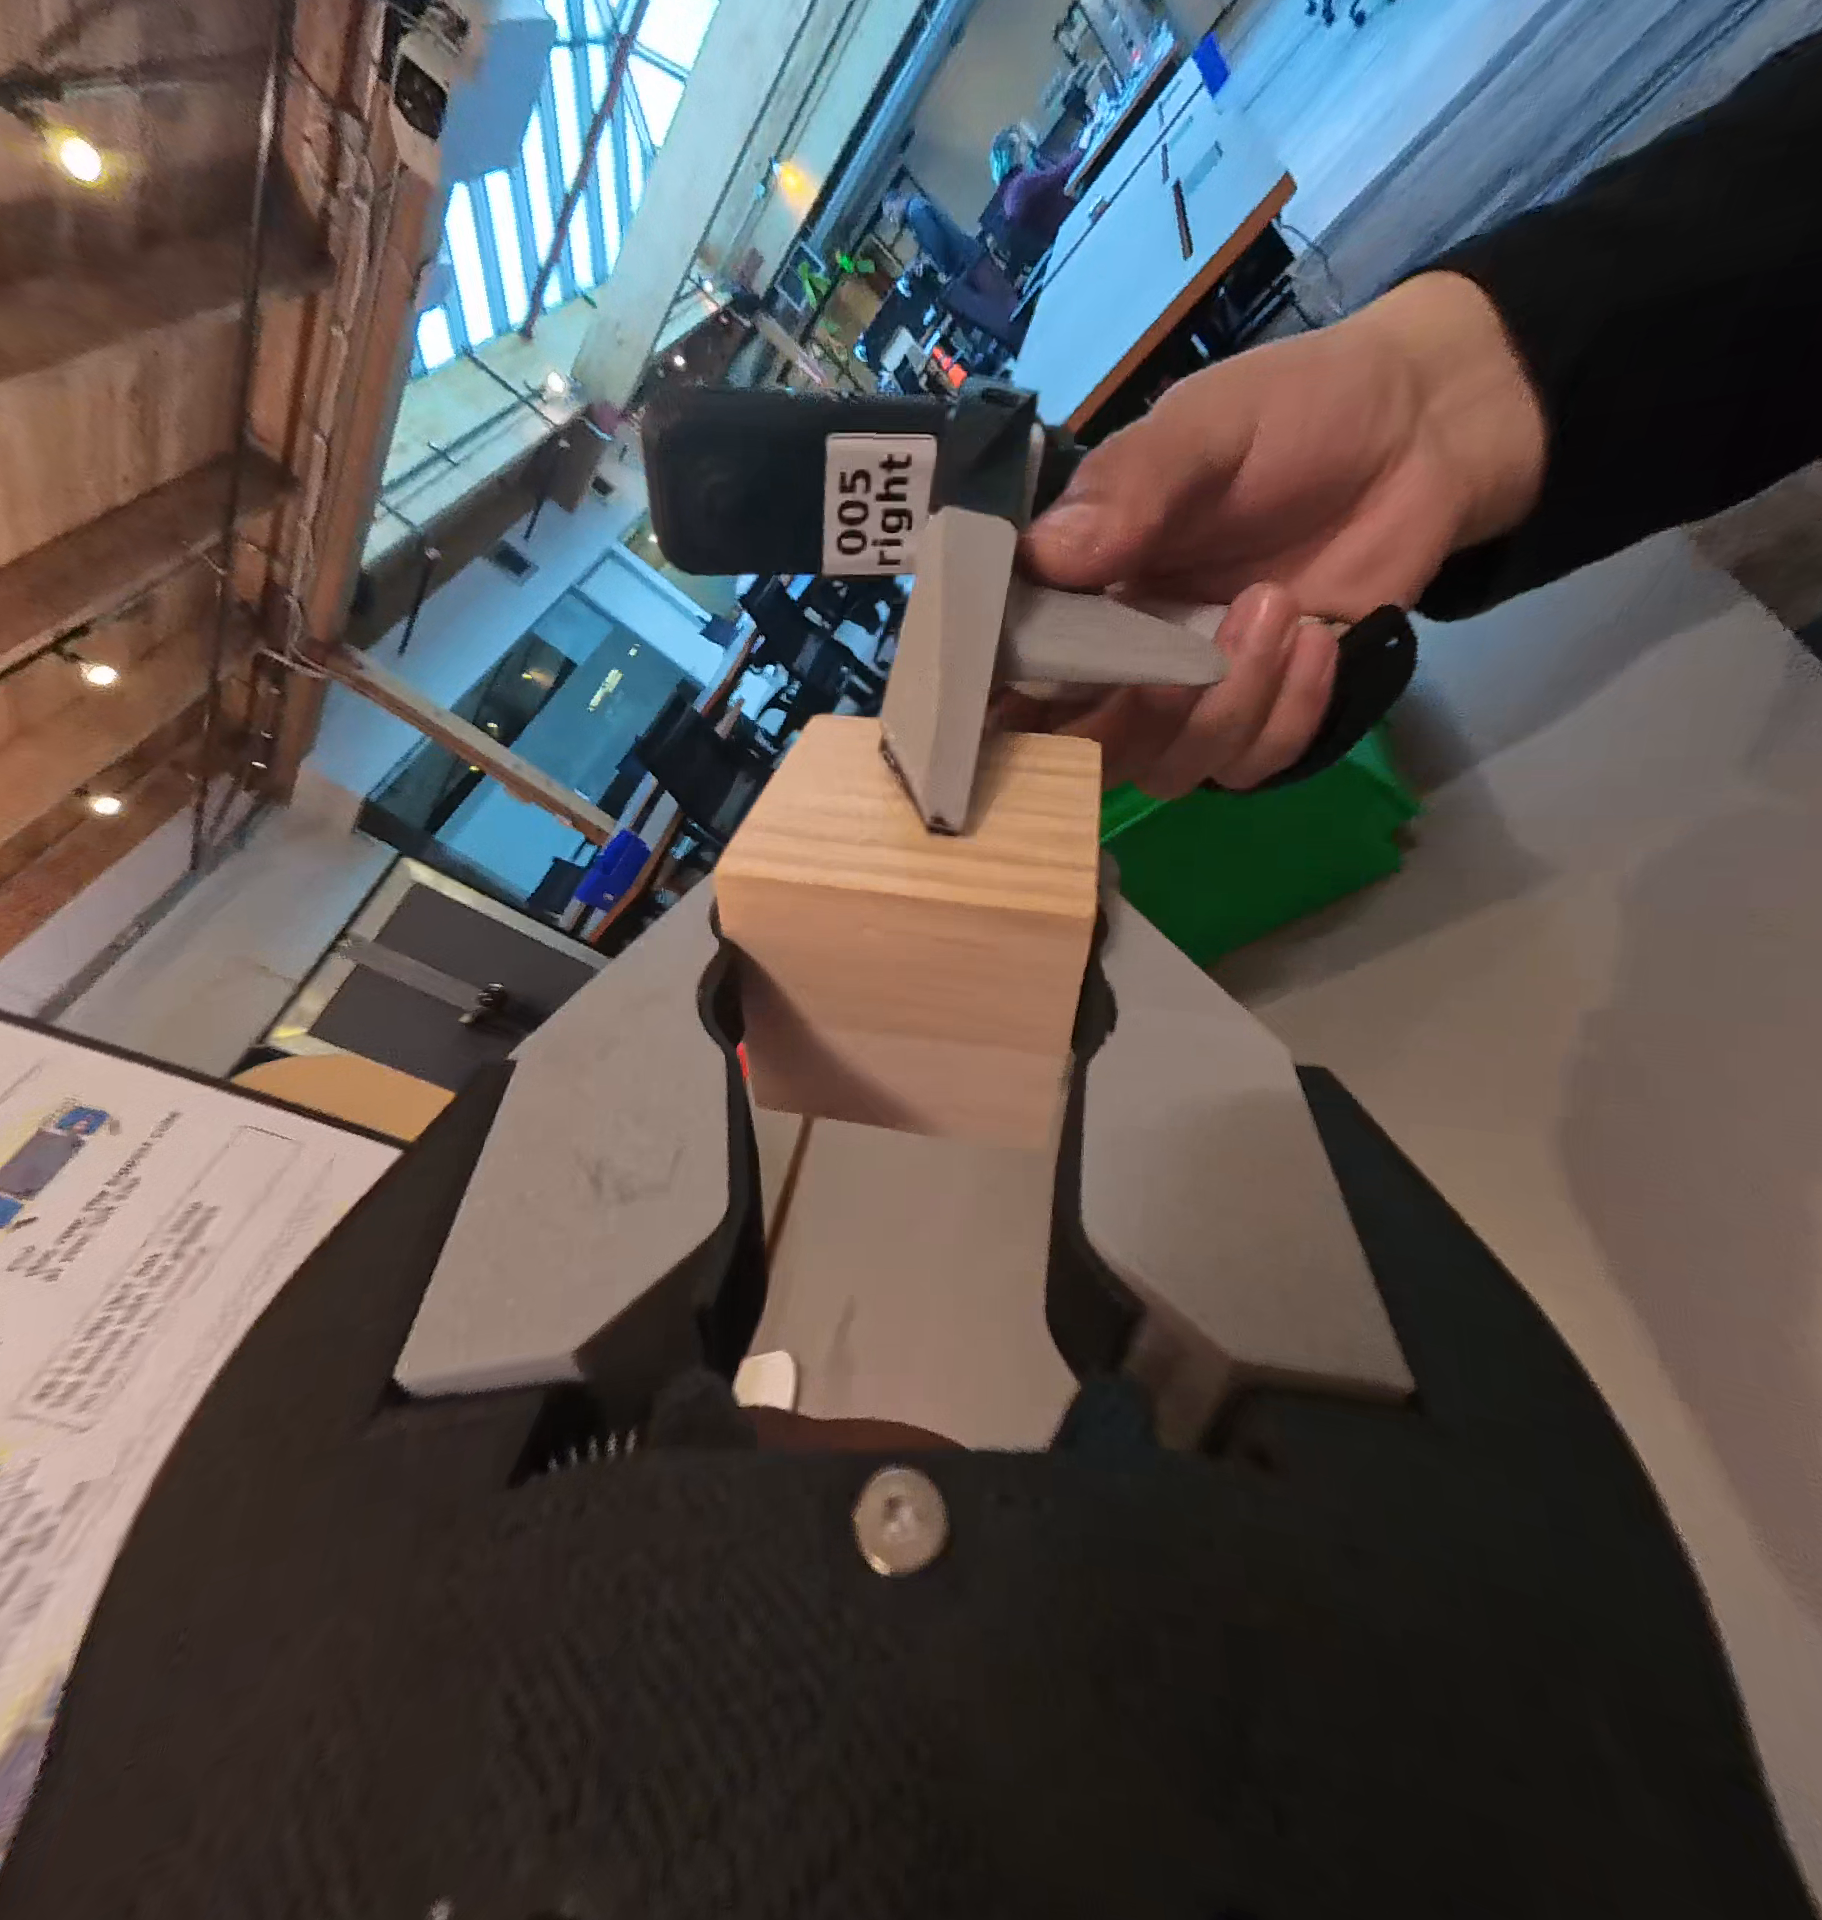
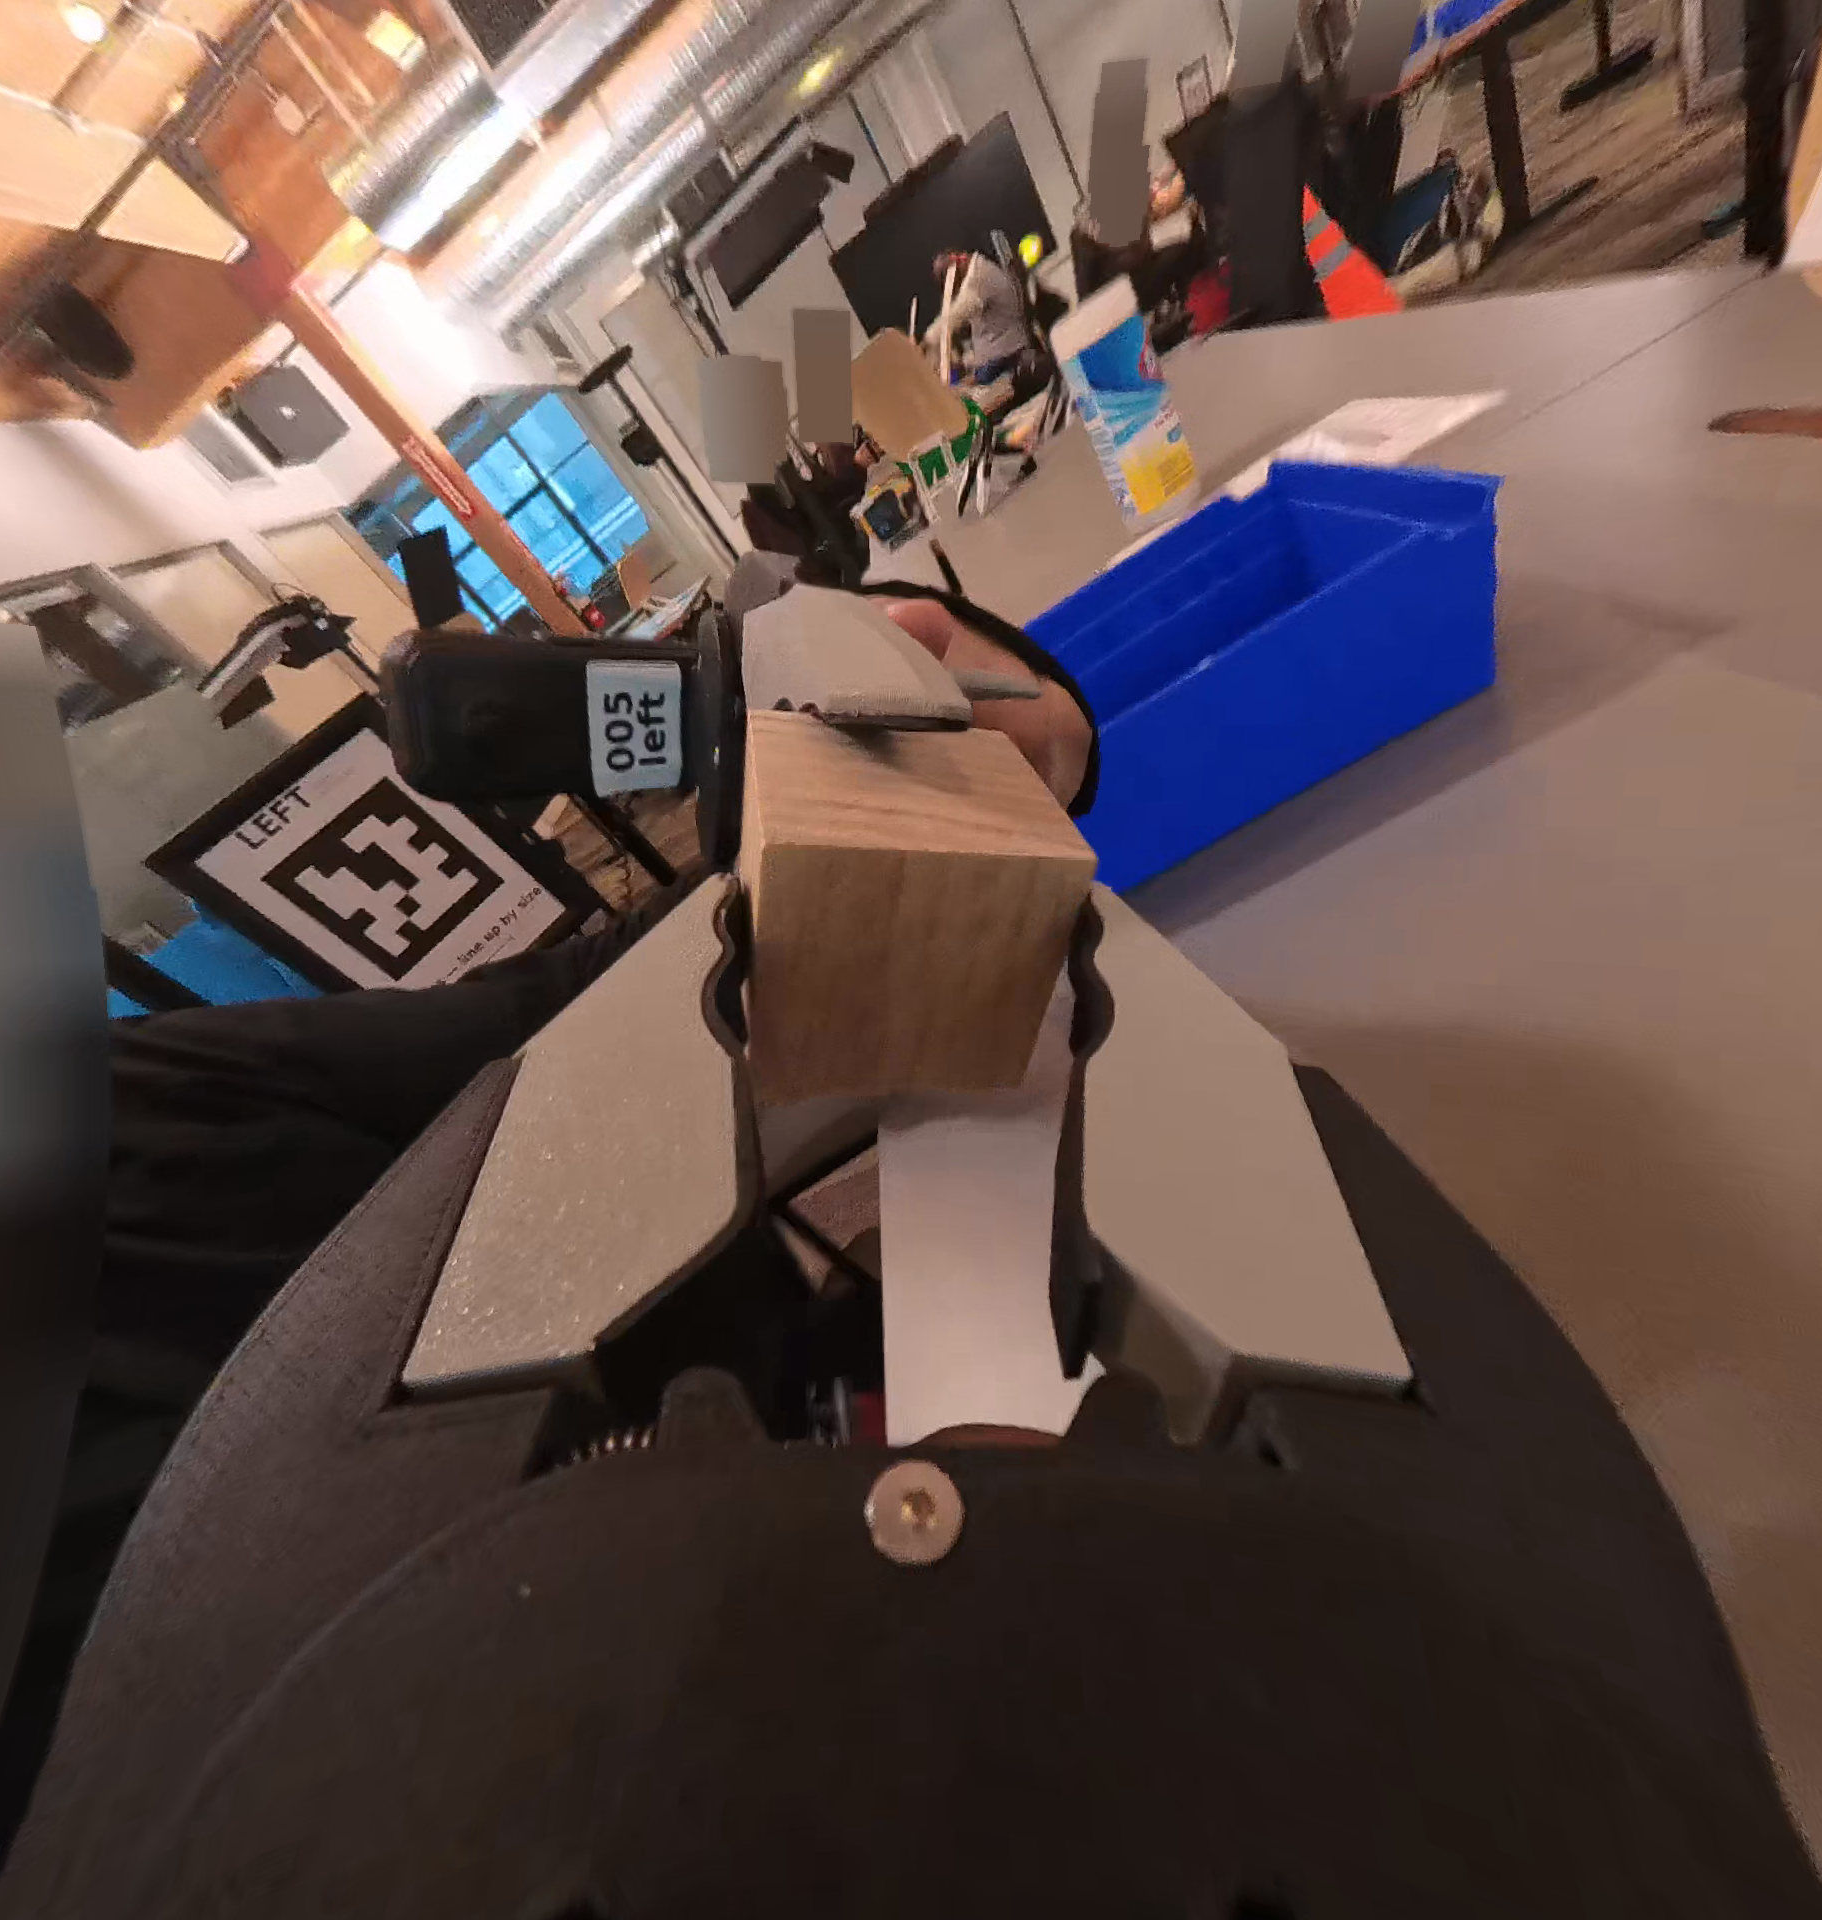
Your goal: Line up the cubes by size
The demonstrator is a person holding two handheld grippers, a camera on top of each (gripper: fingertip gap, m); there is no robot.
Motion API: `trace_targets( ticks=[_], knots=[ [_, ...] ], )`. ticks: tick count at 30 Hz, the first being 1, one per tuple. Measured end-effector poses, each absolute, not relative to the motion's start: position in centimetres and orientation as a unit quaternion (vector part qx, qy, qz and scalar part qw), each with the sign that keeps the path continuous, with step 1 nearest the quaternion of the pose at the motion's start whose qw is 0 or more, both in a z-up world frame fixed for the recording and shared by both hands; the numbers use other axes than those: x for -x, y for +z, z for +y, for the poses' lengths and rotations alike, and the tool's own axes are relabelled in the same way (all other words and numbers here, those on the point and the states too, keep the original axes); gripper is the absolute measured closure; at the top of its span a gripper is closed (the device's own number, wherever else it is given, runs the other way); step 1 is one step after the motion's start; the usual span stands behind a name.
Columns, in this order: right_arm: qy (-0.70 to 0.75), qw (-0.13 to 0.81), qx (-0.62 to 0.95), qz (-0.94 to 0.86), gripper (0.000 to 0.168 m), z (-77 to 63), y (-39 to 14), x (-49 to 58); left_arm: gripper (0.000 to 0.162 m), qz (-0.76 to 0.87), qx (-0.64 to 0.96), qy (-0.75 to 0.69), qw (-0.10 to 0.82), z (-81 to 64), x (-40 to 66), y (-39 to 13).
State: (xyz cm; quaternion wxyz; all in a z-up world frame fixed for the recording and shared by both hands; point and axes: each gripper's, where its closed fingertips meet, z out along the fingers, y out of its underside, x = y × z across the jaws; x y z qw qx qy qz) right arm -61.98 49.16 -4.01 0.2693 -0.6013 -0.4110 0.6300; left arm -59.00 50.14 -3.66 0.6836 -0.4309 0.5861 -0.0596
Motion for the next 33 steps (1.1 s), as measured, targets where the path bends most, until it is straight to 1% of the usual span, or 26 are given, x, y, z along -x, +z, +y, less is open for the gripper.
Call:
trace_targets(
  ticks=[2, 4, 5, 7, 8, 10, 11, 12, 13, 15, 16, 18, 21, 23, 25, 27, 29, 30, 31, 33],
  knots=[
    [0.628, 0.251, 0.613, -0.409, 0.109, 49.4, -5.0, 61.1, 0.099, 0.591, 0.446, -0.071, 0.668, 50.4, 58.3, -4.8],
    [0.611, 0.258, 0.619, -0.42, 0.109, 49.9, -5.4, 59.9, 0.101, 0.592, 0.46, -0.071, 0.658, 50.6, 57.9, -5.6],
    [0.595, 0.269, 0.625, -0.428, 0.109, 50.6, -5.3, 58.8, 0.103, 0.59, 0.467, -0.078, 0.654, 50.5, 57.9, -5.7],
    [0.537, 0.307, 0.638, -0.458, 0.11, 52.4, -5.1, 55.7, 0.112, 0.571, 0.493, -0.095, 0.65, 50.5, 58.6, -5.8],
    [0.496, 0.318, 0.648, -0.483, 0.11, 53.3, -5.3, 53.7, 0.116, 0.562, 0.512, -0.102, 0.641, 50.6, 59.4, -6.1],
    [0.368, 0.34, 0.675, -0.541, 0.109, 55.8, -6.6, 48.9, 0.121, 0.539, 0.553, -0.104, 0.627, 50.7, 61.4, -6.8],
    [0.284, 0.35, 0.69, -0.566, 0.109, 57.5, -7.6, 46.2, 0.13, 0.532, 0.573, -0.106, 0.615, 50.5, 62.5, -7.4],
    [0.204, 0.348, 0.697, -0.593, 0.109, 58.9, -8.6, 43.5, 0.134, 0.527, 0.594, -0.108, 0.598, 50.2, 63.6, -8.1],
    [0.14, 0.338, 0.693, -0.622, 0.109, 59.8, -9.6, 41.1, 0.134, 0.519, 0.614, -0.105, 0.585, 49.9, 64.7, -8.7],
    [0.044, 0.288, 0.688, -0.665, 0.11, 60.8, -11.9, 36.9, 0.142, 0.508, 0.64, -0.105, 0.567, 48.9, 66.5, -9.5],
    [0.012, 0.265, 0.688, -0.676, 0.11, 61.1, -12.9, 35.4, 0.144, 0.5, 0.65, -0.102, 0.562, 48.4, 67.3, -9.7],
    [-0.019, 0.22, 0.688, -0.691, 0.11, 61.2, -14.8, 33.6, 0.142, 0.491, 0.664, -0.1, 0.554, 47.3, 68.5, -9.9],
    [-0.064, 0.151, 0.674, -0.72, 0.109, 60.9, -17.9, 32.0, 0.142, 0.48, 0.684, -0.095, 0.541, 45.6, 69.9, -10.3],
    [-0.069, 0.131, 0.659, -0.738, 0.109, 60.5, -19.7, 32.1, 0.139, 0.476, 0.696, -0.086, 0.531, 44.7, 70.9, -10.8],
    [-0.066, 0.131, 0.649, -0.747, 0.109, 60.6, -21.0, 32.6, 0.138, 0.471, 0.705, -0.076, 0.525, 43.9, 71.9, -11.2],
    [-0.049, 0.133, 0.652, -0.745, 0.11, 60.8, -22.0, 33.1, 0.132, 0.458, 0.714, -0.082, 0.524, 43.1, 72.7, -11.2],
    [-0.033, 0.138, 0.67, -0.728, 0.107, 61.1, -22.5, 33.4, 0.119, 0.436, 0.725, -0.091, 0.525, 42.4, 73.7, -11.1],
    [-0.029, 0.14, 0.682, -0.717, 0.1, 61.3, -22.4, 33.2, 0.111, 0.423, 0.732, -0.09, 0.527, 42.0, 74.3, -11.2],
    [-0.022, 0.144, 0.694, -0.705, 0.098, 61.3, -22.0, 33.0, 0.1, 0.409, 0.739, -0.085, 0.528, 41.7, 75.0, -11.3],
    [0.012, 0.186, 0.709, -0.68, 0.101, 60.8, -20.3, 33.1, 0.09, 0.382, 0.754, -0.069, 0.53, 40.8, 76.5, -11.8]
  ],
)
